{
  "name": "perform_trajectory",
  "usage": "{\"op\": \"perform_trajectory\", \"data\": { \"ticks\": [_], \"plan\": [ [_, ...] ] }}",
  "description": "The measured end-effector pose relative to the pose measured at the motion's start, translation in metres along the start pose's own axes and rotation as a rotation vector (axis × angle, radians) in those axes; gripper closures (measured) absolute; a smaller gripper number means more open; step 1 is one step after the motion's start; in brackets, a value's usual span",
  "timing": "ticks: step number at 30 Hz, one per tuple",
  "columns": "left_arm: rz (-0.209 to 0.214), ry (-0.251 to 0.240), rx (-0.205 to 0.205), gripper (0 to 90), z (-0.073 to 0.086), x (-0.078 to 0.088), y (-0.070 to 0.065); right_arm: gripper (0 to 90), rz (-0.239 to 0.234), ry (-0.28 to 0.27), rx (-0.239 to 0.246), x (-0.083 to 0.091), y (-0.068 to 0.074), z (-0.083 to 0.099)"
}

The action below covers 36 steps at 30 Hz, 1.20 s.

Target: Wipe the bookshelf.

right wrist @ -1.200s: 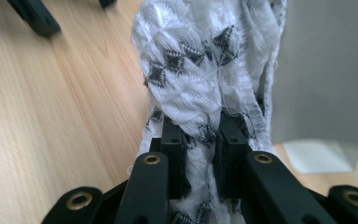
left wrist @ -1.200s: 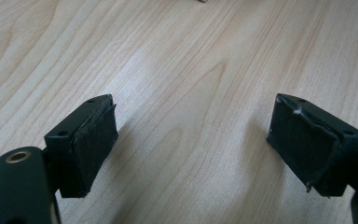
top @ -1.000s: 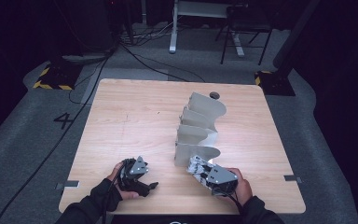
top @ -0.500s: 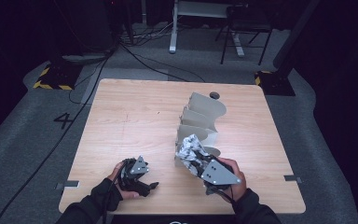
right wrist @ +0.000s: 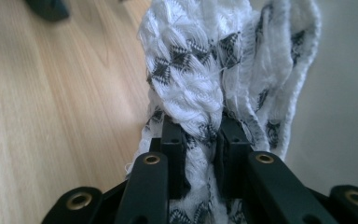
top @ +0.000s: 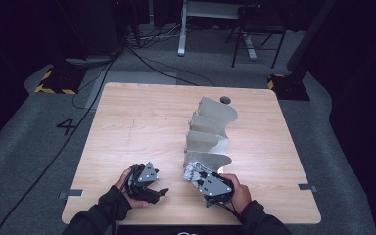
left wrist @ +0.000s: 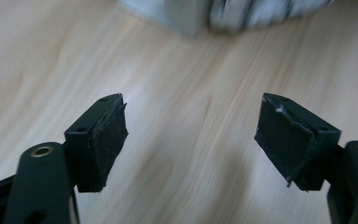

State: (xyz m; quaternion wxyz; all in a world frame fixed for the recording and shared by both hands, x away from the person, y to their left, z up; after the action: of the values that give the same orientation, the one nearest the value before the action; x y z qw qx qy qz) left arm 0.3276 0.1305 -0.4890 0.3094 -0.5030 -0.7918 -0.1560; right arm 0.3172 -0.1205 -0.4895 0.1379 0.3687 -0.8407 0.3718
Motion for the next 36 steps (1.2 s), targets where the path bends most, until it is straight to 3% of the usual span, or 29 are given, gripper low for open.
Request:
{"op": "perform_trajectory", "data": {
  "ticks": [9, 17, 19, 22, 25, 30, 36],
  "plan": [
    [0.004, -0.193, -0.133, 29.6, -0.064, 0.018, -0.017, 76.4, -0.026, 0.036, -0.041, 0.003, -0.003, 0.011],
    [0.007, -0.281, -0.187, 35.3, -0.099, 0.022, -0.018, 76.2, -0.039, 0.064, -0.052, 0.002, -0.005, 0.017],
    [0.006, -0.291, -0.211, 36.8, -0.106, 0.02, -0.019, 76.1, -0.04, 0.07, -0.052, 0.003, -0.004, 0.019],
    [-0.001, -0.302, -0.212, 36.5, -0.112, 0.019, -0.017, 76.1, -0.037, 0.074, -0.05, 0.002, -0.005, 0.019],
    [0.017, -0.311, -0.217, 41.9, -0.118, 0.016, -0.015, 76.1, -0.03, 0.071, -0.053, 0.002, -0.005, 0.02],
    [0.052, -0.266, -0.255, 46.5, -0.123, 0.004, -0.016, 75.9, -0.029, 0.075, -0.051, 0.003, -0.005, 0.02],
    [0.083, -0.287, -0.236, 62.7, -0.129, -0.003, -0.014, 75.8, -0.025, 0.08, -0.052, 0.006, -0.006, 0.022]
  ]
}}
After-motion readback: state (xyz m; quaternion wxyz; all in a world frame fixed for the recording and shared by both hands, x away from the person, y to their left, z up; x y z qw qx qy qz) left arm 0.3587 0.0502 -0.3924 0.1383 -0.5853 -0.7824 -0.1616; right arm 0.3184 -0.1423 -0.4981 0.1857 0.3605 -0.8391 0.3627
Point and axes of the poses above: each handheld gripper's, and its own axes: x roughly backward along the jaws, z roughly out of its underside, y roughly to its left, the point moved 2 cm from there along -x, roughly forward along the jaws, and after that the axes turned 5 degrees about z, right-handed, at the moved point
